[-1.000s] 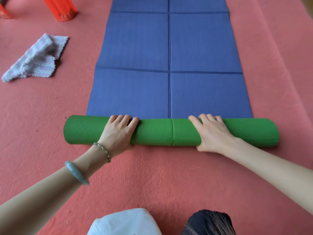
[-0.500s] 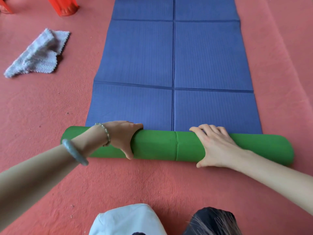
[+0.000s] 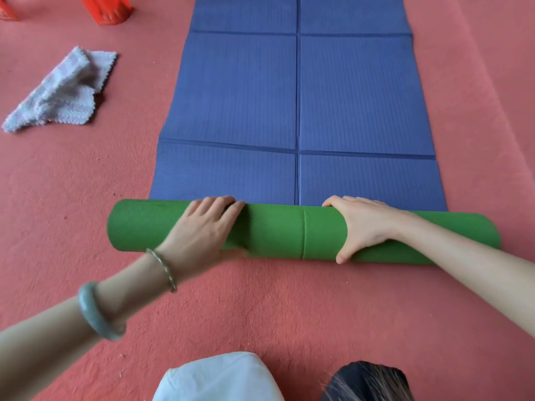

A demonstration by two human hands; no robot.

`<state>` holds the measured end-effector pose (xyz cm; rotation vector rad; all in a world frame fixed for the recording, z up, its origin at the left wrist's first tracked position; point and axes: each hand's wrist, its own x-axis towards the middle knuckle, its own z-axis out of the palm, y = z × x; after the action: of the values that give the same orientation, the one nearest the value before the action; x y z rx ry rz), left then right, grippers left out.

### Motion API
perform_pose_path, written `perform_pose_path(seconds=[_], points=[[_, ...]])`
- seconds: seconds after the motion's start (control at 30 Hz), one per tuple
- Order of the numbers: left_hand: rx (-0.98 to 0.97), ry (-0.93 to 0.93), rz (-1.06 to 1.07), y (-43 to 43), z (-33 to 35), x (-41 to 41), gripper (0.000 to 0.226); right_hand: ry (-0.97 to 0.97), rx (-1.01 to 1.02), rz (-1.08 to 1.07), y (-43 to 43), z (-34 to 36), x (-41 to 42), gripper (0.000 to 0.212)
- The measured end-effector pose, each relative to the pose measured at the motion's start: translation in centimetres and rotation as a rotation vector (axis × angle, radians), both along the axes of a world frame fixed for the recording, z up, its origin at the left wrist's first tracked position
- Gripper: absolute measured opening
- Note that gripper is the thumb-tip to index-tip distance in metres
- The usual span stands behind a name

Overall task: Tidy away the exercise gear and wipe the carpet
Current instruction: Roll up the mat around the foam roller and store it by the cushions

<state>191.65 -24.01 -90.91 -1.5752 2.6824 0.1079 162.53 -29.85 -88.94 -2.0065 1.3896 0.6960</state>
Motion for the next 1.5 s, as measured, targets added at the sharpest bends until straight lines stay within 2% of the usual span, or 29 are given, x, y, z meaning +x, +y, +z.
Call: perform_pose_path(seconds=[0.07,0.13,0.23,0.3,0.37,0.43,0.6,0.7,0.83,0.93,1.07,1.17,1.3,1.4,1.5], points=[[-0.003,-0.103,0.024,1.1,-1.5,-0.9,0.118,-0.015,0.054,-0.013,-0.5,0.1,0.0,0.105],[-0.018,-0.144,0.015,0.6,-2.5,-1.4,0.13,-0.024,0.107,-0.036,-1.2,0.0,-0.2,0.104],[-0.056,-0.138,-0.03,-1.5,-2.9,-1.2,0.122,-0.002,0.157,-0.041,-2.2,-0.2,-0.3,0.107],[-0.007,-0.126,-0.041,-2.9,-2.6,-1.1,0.113,0.069,0.053,0.04,-2.0,-0.4,-0.5,0.115],[0.102,-0.144,-0.059,-4.4,-1.9,-1.1,0.107,0.104,-0.128,0.116,-1.1,-0.6,-0.7,0.122],[0.196,-0.19,-0.076,-6.2,-1.4,-1.3,0.1,0.1,-0.244,0.099,-0.2,-0.9,-0.8,0.125],[0.499,-0.158,-0.022,-9.7,0.0,-1.9,0.085,0.128,-0.499,0.057,1.7,-2.3,0.0,0.121],[0.585,-0.154,0.022,-10.3,0.2,-2.0,0.087,0.118,-0.512,0.071,1.2,-2.4,-0.2,0.113],[0.381,-0.122,0.015,-9.1,0.5,-1.6,0.113,0.106,-0.428,0.078,-0.9,-2.0,-0.4,0.108],[0.217,0.041,0.06,-6.5,0.1,-1.7,0.113,0.084,-0.337,0.067,-2.8,-1.6,-0.4,0.108],[-0.01,-0.073,0.057,-5.9,-2.1,-2.2,0.124,0.054,-0.25,0.048,-4.7,-1.0,-0.4,0.115],[-0.079,-0.044,0.06,-6.8,-2.5,-2.3,0.113,0.003,-0.331,0.06,-4.1,-1.1,-1.0,0.118],[-0.023,-0.077,0.047,-8.0,-2.2,-2.3,0.103,0.04,-0.6,0.085,-1.3,-2.9,-1.6,0.124],[0.102,-0.11,0.043,-9.8,-1.1,-2.5,0.103,0.098,-0.594,0.012,-1.8,-3.0,-1.3,0.121],[0.191,-0.109,0.067,-11.0,-0.3,-2.7,0.102,0.124,-0.542,0.025,-3.6,-2.2,-1.1,0.112]])
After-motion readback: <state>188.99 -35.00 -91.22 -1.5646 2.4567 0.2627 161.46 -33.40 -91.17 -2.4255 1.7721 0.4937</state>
